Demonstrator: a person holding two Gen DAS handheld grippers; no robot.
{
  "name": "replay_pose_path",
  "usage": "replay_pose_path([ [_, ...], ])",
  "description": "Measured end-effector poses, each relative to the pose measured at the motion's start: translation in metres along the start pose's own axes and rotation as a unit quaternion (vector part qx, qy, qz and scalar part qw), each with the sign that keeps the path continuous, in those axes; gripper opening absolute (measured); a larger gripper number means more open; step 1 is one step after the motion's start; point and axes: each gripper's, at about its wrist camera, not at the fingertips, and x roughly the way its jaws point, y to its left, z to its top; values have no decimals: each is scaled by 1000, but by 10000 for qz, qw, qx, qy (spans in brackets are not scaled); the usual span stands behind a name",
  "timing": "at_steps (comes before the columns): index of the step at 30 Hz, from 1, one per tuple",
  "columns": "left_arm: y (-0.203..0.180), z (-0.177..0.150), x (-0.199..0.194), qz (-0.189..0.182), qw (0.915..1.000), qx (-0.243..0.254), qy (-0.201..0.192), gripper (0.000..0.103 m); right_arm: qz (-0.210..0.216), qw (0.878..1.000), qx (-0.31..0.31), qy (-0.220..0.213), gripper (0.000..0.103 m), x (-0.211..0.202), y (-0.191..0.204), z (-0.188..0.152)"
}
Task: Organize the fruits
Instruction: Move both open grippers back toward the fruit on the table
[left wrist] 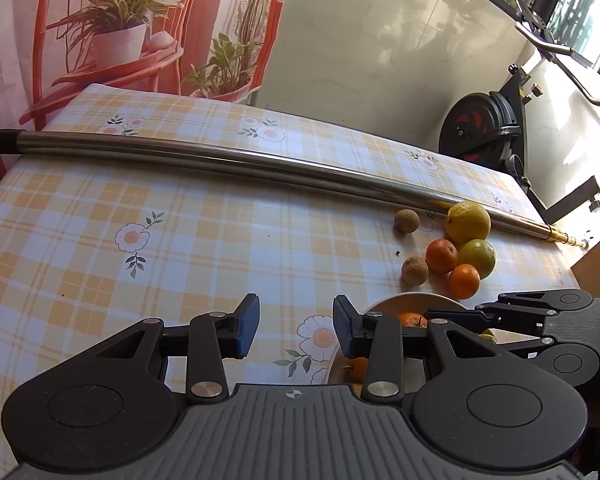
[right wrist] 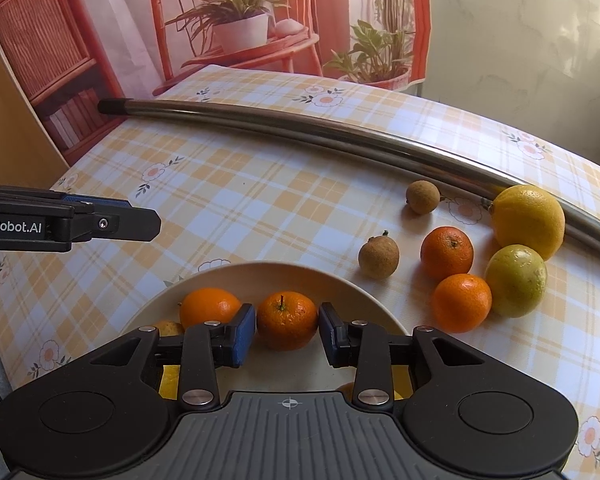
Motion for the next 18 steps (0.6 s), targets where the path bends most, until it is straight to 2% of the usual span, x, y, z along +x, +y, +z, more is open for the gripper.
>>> replay_pose_path([
  [7, -9, 5, 1, -106, 9999, 54, -18, 42, -59, 9996, 16, -288, 36, -23, -9, -2],
  [18, -53, 21, 24, -393, 9984, 399, 4, 42, -515, 9919, 763, -873, 36, -66, -70, -15],
])
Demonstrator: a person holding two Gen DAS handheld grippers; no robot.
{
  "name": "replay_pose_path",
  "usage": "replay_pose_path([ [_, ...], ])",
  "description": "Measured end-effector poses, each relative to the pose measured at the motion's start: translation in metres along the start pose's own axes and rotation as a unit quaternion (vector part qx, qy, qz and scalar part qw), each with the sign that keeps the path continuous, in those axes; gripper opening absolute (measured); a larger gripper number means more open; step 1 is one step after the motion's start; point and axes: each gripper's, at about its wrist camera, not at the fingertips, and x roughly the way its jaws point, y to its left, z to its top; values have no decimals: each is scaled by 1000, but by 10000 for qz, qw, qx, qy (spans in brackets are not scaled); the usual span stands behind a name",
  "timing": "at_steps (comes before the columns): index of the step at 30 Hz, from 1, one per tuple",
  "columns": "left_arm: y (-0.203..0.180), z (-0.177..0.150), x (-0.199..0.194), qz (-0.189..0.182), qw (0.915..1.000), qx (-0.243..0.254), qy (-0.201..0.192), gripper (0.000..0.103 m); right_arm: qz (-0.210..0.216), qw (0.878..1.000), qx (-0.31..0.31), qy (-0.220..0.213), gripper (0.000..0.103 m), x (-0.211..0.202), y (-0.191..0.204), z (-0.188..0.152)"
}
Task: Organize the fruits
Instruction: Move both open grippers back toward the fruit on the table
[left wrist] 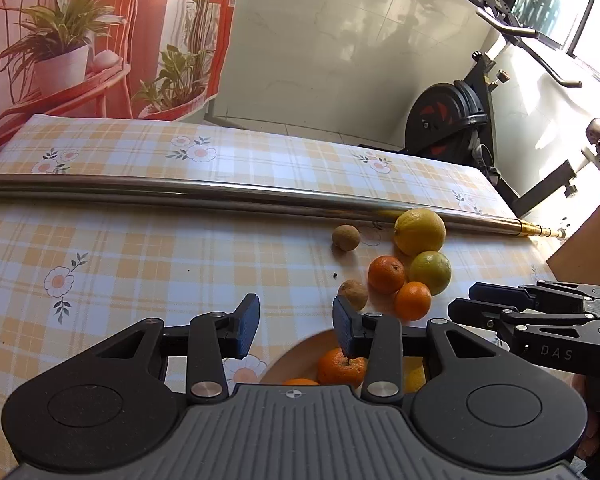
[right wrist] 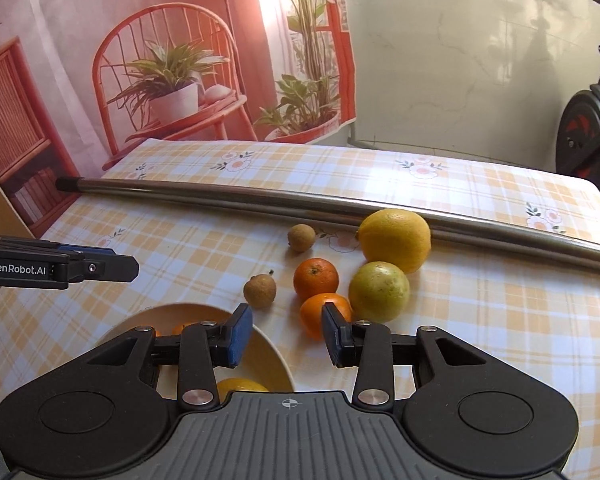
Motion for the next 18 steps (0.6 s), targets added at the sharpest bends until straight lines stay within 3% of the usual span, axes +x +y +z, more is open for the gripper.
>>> replay_pose_path([
  [7, -21, 9, 38, -244, 9994, 27, 261, 42, -286, 9983, 489, -158, 36, -7, -44, -9],
  [18, -30, 15, 81, -157, 9976, 151, 651, 42, -337, 9960, 825, -118, 36, -2, -67, -25],
])
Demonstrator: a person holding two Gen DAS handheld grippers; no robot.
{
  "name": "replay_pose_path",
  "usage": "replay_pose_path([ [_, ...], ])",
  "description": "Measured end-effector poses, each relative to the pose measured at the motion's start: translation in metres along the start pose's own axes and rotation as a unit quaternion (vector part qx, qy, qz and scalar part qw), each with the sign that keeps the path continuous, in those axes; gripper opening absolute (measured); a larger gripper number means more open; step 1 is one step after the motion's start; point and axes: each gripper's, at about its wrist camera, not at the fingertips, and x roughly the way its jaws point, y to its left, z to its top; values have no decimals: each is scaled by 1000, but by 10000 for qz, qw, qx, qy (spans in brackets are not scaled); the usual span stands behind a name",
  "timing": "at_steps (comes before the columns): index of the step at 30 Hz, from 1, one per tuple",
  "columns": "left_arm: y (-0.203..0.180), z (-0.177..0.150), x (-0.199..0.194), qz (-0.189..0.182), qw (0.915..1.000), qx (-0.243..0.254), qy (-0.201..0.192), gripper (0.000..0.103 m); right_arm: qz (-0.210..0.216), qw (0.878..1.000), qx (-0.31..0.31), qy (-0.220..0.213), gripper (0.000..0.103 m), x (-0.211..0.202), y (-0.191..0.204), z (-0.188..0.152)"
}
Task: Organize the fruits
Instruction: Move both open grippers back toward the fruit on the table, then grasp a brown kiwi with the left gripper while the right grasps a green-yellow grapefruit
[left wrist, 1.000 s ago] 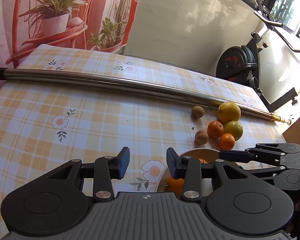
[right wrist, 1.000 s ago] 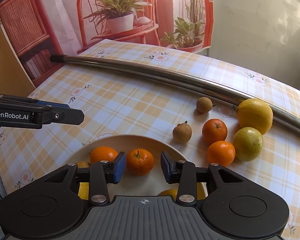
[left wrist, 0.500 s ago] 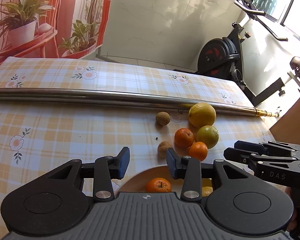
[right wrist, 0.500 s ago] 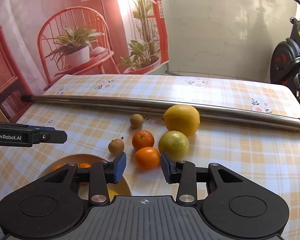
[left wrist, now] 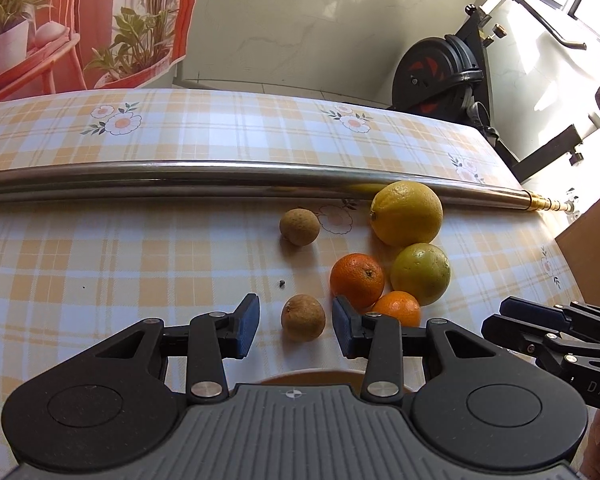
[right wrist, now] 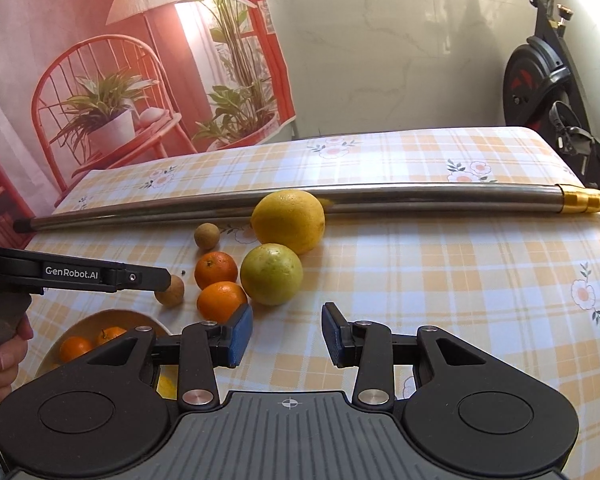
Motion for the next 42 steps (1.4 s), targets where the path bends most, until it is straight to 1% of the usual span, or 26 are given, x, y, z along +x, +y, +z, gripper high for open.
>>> replay_pose_path([
  [5, -5, -1, 5, -6, 9998, 174, 115, 42, 40, 10000, 57, -3, 36, 2, -4, -1],
  [9, -9, -2, 8, 83, 9994, 304, 150, 41, 58, 9999, 93, -13, 36, 3, -6, -1],
  [10, -9, -2, 9, 86, 9993, 304, 180, 40, 58, 9999, 103, -9, 36, 4, -6, -1],
  [11, -9, -2, 10, 90, 9993, 294, 199, 33, 55, 9999, 117, -2, 36, 4, -7, -2],
  [13, -9, -2, 10, 133, 9993, 315, 174, 28, 56, 9999, 126, 6, 36, 4, -8, -2],
  [19, -7, -4, 7, 101, 9992, 370, 86, 27, 67, 9998, 178, 5, 36, 7, -9, -2],
  [22, -8, -2, -2, 75, 9994, 337, 0, 27, 73, 9999, 156, -9, 36, 9, -8, 0],
  [25, -6, 1, -16, 74, 9995, 249, -183, 27, 84, 9999, 125, -24, 36, 12, -6, 5],
  [29, -5, 1, -37, 164, 9989, 92, -421, 27, 130, 9997, 179, -71, 36, 21, -5, 15],
  [34, -4, -5, -58, 291, 9973, -31, -673, 27, 199, 9995, 227, -1, 37, 37, 0, 25],
  [36, -2, -9, -66, 324, 9966, -107, -753, 27, 197, 9995, 231, 62, 41, 45, 3, 27],
  [37, -1, -10, -68, 330, 9963, -144, -776, 28, 178, 9995, 239, 79, 47, 48, 4, 28],
  [38, 0, -11, -73, 349, 9959, -199, -808, 27, 155, 9995, 247, 97, 49, 52, 5, 30],
  [42, 0, -18, -84, 465, 9943, -215, -934, 27, 179, 9992, 292, 181, 48, 65, 7, 32],
])
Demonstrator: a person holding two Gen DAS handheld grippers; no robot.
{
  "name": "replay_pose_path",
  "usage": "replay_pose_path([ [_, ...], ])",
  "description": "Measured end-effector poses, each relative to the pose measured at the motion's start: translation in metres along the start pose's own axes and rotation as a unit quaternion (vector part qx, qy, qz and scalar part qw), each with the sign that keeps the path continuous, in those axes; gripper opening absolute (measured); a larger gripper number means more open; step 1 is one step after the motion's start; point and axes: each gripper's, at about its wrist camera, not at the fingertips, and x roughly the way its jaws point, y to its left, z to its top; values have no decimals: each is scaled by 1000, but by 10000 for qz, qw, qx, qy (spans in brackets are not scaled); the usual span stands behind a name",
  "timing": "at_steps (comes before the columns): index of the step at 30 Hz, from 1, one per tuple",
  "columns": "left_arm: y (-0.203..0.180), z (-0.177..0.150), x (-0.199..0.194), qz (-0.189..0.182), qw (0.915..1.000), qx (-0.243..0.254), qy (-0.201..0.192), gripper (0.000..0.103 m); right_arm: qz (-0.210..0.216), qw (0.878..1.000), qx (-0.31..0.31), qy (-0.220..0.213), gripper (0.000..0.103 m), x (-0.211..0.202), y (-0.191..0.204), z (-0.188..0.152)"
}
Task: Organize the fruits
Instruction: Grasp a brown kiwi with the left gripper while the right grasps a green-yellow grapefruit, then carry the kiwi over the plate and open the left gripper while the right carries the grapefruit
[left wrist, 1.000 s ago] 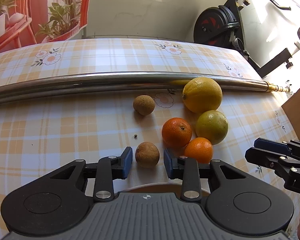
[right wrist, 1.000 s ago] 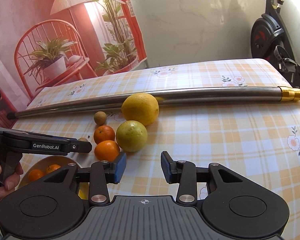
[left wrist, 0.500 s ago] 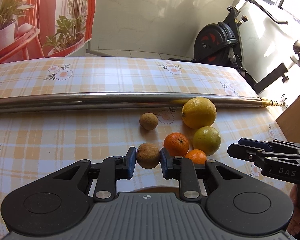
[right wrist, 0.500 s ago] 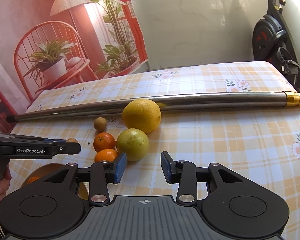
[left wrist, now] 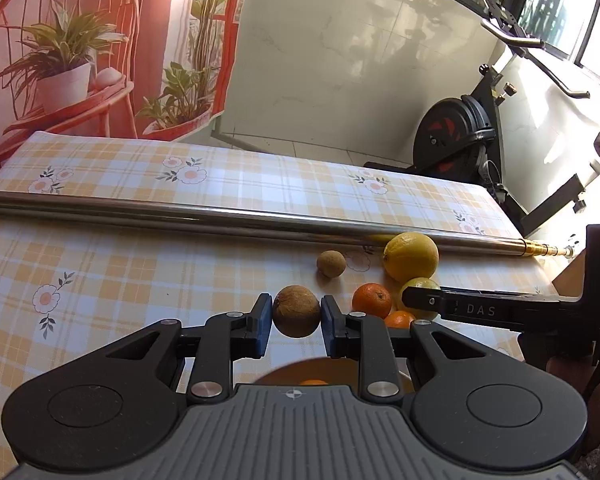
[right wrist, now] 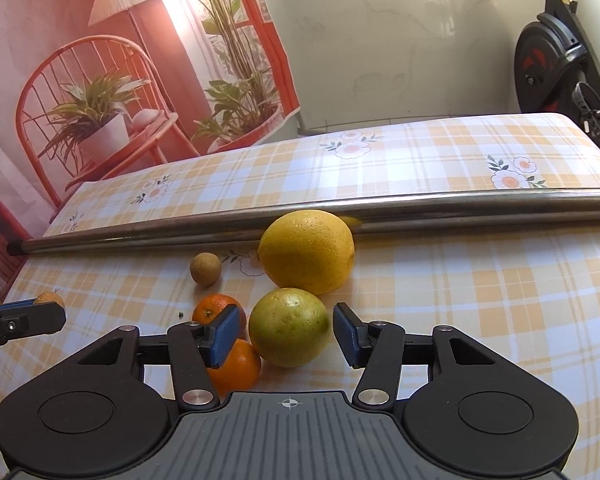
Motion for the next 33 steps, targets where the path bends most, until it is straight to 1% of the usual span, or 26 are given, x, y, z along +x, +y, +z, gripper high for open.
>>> replay_pose_path([
  [1, 0, -1, -2, 16, 10000, 6, -16, 27, -15, 10000, 19, 23, 49, 2, 0, 0],
  [5, 6, -8, -13, 35, 10000, -38, -36, 28, -63, 9998, 172, 125, 46, 11, -2, -1],
  [8, 13, -14, -19, 59, 9999, -127, 8, 28, -22, 9995, 288, 90, 44, 10, -5, -4],
  [10, 16, -16, -21, 65, 9998, -167, 23, 28, -95, 9996, 253, 47, 44, 8, -4, -6],
  [18, 14, -23, -26, -41, 9998, -185, 47, 28, -79, 9988, 344, -338, 44, -27, -6, -18],
  [21, 11, -26, -28, -87, 9998, -157, 35, 28, 68, 9983, 355, -455, 44, -47, -7, -26],
  [23, 9, -27, -29, -121, 9998, -147, 48, 28, 119, 9983, 345, -455, 44, -57, -6, -32],
  [26, 6, -32, -30, -177, 9997, -140, 80, 28, 71, 9987, 234, -456, 44, -70, -2, -41],
  [33, 1, -43, -30, -268, 9994, -93, 194, 28, 63, 9989, 213, -417, 44, -89, 0, -56],
])
